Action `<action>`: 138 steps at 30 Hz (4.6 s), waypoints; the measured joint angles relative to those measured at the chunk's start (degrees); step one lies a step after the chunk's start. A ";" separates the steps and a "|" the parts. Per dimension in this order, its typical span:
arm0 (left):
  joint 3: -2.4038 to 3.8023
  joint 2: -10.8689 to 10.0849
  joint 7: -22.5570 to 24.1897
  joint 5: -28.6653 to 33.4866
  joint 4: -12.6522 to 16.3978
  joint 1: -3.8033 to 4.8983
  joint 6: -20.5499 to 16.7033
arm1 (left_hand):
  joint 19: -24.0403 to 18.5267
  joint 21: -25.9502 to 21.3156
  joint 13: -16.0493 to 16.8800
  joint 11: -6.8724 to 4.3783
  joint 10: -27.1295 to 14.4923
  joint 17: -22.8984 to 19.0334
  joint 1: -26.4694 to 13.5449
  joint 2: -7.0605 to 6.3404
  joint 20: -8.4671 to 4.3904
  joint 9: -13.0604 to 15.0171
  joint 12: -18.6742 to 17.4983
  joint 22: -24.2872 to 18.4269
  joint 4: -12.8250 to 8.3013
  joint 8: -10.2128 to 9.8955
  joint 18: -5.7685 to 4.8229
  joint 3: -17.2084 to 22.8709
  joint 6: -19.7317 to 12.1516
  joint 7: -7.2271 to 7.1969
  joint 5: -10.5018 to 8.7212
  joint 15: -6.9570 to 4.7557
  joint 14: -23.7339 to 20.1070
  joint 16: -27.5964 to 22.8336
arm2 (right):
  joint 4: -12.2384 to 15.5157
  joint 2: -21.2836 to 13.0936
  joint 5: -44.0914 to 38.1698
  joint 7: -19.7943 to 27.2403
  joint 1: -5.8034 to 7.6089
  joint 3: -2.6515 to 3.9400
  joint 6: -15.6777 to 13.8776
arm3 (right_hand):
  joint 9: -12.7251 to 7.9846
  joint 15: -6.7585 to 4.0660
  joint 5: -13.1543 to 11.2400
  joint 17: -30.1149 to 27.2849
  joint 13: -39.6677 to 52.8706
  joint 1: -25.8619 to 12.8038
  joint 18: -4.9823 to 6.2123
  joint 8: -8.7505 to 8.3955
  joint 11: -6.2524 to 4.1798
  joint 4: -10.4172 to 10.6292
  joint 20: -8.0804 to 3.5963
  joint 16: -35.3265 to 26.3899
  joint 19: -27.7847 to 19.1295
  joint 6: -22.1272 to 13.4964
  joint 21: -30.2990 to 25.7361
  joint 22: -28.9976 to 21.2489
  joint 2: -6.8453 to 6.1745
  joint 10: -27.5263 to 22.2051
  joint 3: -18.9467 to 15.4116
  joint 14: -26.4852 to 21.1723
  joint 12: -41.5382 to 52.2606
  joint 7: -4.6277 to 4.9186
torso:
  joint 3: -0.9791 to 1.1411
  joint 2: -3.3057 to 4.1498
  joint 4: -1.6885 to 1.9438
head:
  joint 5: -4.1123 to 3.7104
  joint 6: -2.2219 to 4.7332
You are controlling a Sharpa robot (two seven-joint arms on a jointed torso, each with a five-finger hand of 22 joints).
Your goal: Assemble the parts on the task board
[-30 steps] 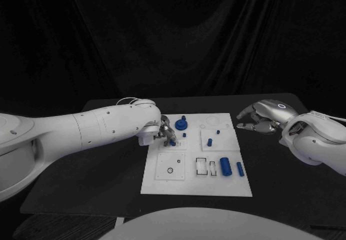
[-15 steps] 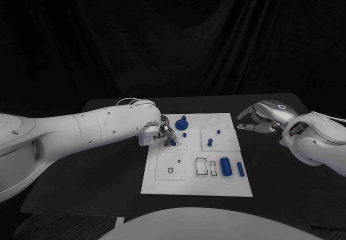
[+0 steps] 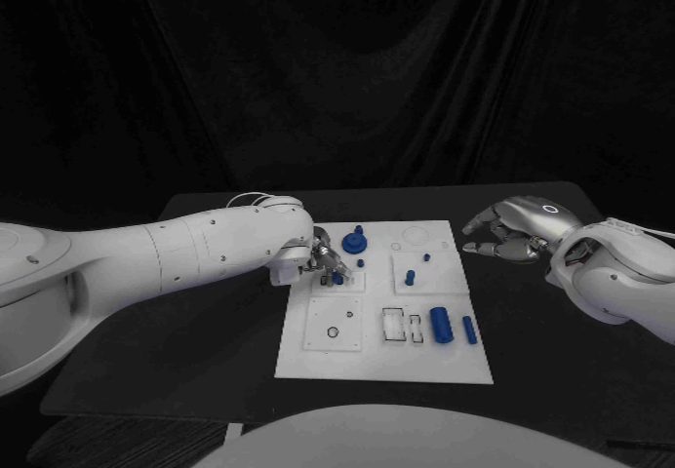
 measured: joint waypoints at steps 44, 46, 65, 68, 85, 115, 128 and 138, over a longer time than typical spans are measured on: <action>-0.02 -0.56 1.74 -0.02 0.58 -0.13 -1.03 | -0.03 0.01 0.00 -0.58 -0.16 0.00 1.56 1.22 0.02 6.15 0.00 0.00 1.64 4.07 0.00 -4.63 2.36 -1.54 -0.40 -0.37 0.08 0.00 | -0.15 -0.09 0.00 -0.60 -0.14 0.00 0.90 | -0.01 0.00 0.37 -0.02 0.01 0.23 0.01 0.00 0.00 -0.16 -0.20 0.00 -0.20 0.00 -0.48 0.03 0.24 0.00 0.16 0.00 -0.22 0.00 | -0.01 0.01 0.01 | -0.54 0.00; -0.02 -0.88 1.39 -0.02 0.83 -0.13 -1.03 | -0.13 0.01 0.00 -0.76 0.01 0.00 1.73 1.39 -0.17 7.43 0.00 0.00 1.81 5.01 -0.01 -5.15 2.56 -1.74 -0.40 -0.44 0.00 0.00 | -0.15 -0.11 0.00 -0.61 -0.14 0.00 0.91 | -0.01 0.00 0.37 -0.02 0.01 0.23 0.00 0.00 0.00 -0.16 -0.20 0.00 -0.20 0.00 -0.48 0.03 0.24 0.00 0.16 0.00 -0.22 0.00 | -0.01 0.01 0.01 | -0.50 0.00; -0.04 -7.18 7.24 -7.26 8.10 4.05 -8.31 | -0.21 1.43 0.00 -1.57 -0.11 0.00 2.72 0.60 -1.08 13.86 0.00 0.04 6.64 9.31 -0.01 -10.69 2.73 -2.38 2.93 -1.37 0.09 0.00 | -0.19 -0.47 0.00 -0.65 -0.19 0.00 0.93 | -0.01 0.00 0.77 -0.02 0.02 0.23 0.00 -0.23 0.00 -0.15 -0.20 0.00 -0.20 0.20 -0.48 0.01 0.23 0.00 0.16 0.00 -1.53 0.20 | -0.03 0.01 -0.01 | -0.69 0.00; 0.02 -7.88 8.66 -8.62 8.46 5.83 -9.02 | -0.01 1.43 0.00 -1.57 -0.10 0.00 5.27 0.77 -1.27 14.60 0.00 0.04 6.20 9.39 -0.01 -11.13 2.33 -2.79 3.59 -1.37 0.09 0.00 | -0.19 -0.52 0.00 -0.64 -0.19 0.00 0.91 | -0.01 0.00 0.77 -0.03 0.03 0.23 0.00 -0.23 0.00 -0.15 -0.20 0.00 -0.20 0.20 -0.48 0.01 0.23 0.00 0.16 0.00 -1.66 0.20 | -0.04 0.04 -0.02 | -0.51 0.00; -0.01 -5.21 8.60 -11.31 -1.32 7.82 -5.55 | -0.01 1.43 0.00 -1.56 -0.10 0.04 7.97 1.74 -1.27 14.46 0.00 0.03 5.74 7.37 -0.01 -11.58 -0.43 -1.64 3.20 -1.36 0.10 0.00 | -0.31 -0.25 0.01 0.23 -1.31 -0.01 0.33 | 0.09 0.00 1.46 -0.03 0.04 0.23 0.00 -0.44 0.00 -0.15 -0.20 0.00 -0.20 0.93 -0.48 0.00 0.23 0.00 0.16 0.00 -1.87 0.12 | -0.24 0.52 0.03 | 0.02 0.00; -0.02 -1.02 9.64 -11.71 -9.92 2.99 -2.68 | 0.00 0.45 0.00 -1.13 -0.11 0.02 7.34 2.37 -0.83 15.33 0.00 0.02 7.00 6.98 -0.01 -12.85 -0.64 -1.43 0.76 -0.92 0.10 0.00 | 0.30 -0.91 2.90 7.05 -2.00 0.01 -5.13 | 0.38 0.00 7.21 -0.03 0.02 -0.62 0.00 -0.43 0.01 0.70 -0.52 0.74 0.73 3.59 0.55 0.04 1.53 -0.01 1.68 0.00 -1.63 0.10 | -0.68 1.51 0.05 | 0.73 0.00; -0.01 -0.04 10.03 -11.75 -10.50 2.05 -1.92 | 0.00 0.45 0.00 -1.13 -0.11 0.02 7.34 2.37 -0.83 15.26 0.00 0.01 7.16 6.71 -0.01 -13.01 -0.85 -1.22 0.76 -0.92 0.10 0.00 | -0.14 -0.85 4.08 7.02 -2.18 0.01 -4.03 | 0.38 0.00 6.49 -0.03 0.07 -0.62 -0.01 -0.72 0.01 0.87 -0.31 -0.41 0.52 3.59 -1.15 0.03 1.52 -0.01 1.84 0.00 -2.52 0.11 | -0.69 1.51 0.04 | 0.58 0.00; -0.01 0.41 10.19 -11.77 -10.47 1.82 -1.45 | 0.00 0.45 0.00 -1.13 -0.11 0.01 7.34 2.37 -0.83 15.04 0.00 0.01 7.16 6.42 -0.01 -13.01 -0.85 -1.22 0.76 -0.92 0.10 0.00 | -0.49 -0.74 4.30 6.72 -2.36 0.01 -2.86 | 0.37 0.00 6.49 -0.03 0.04 -0.62 -0.01 -0.72 0.01 0.87 -0.31 -0.59 0.52 3.58 -1.53 0.02 1.52 -0.01 1.83 0.00 -2.68 0.10 | -0.69 1.52 0.03 | 0.48 0.00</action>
